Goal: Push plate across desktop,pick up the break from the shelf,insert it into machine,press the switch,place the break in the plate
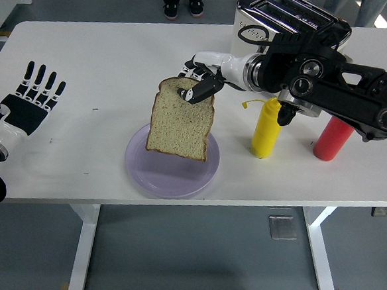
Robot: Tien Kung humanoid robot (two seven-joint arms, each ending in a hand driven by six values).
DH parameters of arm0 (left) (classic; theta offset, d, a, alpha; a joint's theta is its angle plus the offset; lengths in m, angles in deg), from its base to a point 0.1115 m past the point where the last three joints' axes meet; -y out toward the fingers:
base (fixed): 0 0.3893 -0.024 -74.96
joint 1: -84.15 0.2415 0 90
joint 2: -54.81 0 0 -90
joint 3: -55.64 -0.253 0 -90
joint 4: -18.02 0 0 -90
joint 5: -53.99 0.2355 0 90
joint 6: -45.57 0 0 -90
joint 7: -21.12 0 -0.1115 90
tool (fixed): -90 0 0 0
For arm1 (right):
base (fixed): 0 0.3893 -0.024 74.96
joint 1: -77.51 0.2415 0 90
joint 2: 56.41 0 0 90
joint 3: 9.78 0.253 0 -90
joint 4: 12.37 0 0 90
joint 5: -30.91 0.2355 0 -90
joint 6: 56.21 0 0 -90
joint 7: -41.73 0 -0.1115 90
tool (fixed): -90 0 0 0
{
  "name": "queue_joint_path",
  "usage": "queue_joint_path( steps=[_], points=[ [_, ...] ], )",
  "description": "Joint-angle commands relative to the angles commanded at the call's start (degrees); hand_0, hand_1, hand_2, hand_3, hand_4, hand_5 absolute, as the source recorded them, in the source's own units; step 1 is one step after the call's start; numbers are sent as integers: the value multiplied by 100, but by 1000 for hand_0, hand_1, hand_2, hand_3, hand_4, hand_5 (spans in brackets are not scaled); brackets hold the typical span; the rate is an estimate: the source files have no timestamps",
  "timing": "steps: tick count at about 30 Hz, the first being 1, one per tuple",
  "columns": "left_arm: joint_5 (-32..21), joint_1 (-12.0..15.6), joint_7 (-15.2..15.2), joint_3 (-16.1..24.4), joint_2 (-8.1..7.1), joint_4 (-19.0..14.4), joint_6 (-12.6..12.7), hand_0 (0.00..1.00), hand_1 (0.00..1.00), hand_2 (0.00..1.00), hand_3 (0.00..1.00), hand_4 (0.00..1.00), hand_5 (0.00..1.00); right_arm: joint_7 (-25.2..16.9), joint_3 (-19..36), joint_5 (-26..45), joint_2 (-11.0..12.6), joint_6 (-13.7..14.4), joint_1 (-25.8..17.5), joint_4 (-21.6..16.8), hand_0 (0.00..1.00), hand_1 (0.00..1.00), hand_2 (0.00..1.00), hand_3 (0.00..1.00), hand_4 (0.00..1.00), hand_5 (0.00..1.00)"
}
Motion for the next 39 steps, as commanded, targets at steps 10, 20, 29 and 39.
queue_joint_path(
  steps=[10,20,29,39],
  points=[
    [9,-2,-5,25,3,51,-12,799,744,698,696,811,998,-71,-192,-17,-214,61,-95,230,326,410,387,402,173,2],
    [17,-2,-5,15,-10,58,-8,799,744,698,696,811,998,-106,-322,25,-390,138,-182,402,326,412,389,402,170,2],
    [20,-22,-4,-4,-19,68,-6,798,744,699,696,812,998,-136,-479,67,-564,196,-208,581,328,423,400,409,160,2],
    [39,-35,-4,22,-19,122,-15,799,744,699,695,812,998,-214,-549,108,-643,177,-264,625,330,431,409,413,139,2]
  ],
)
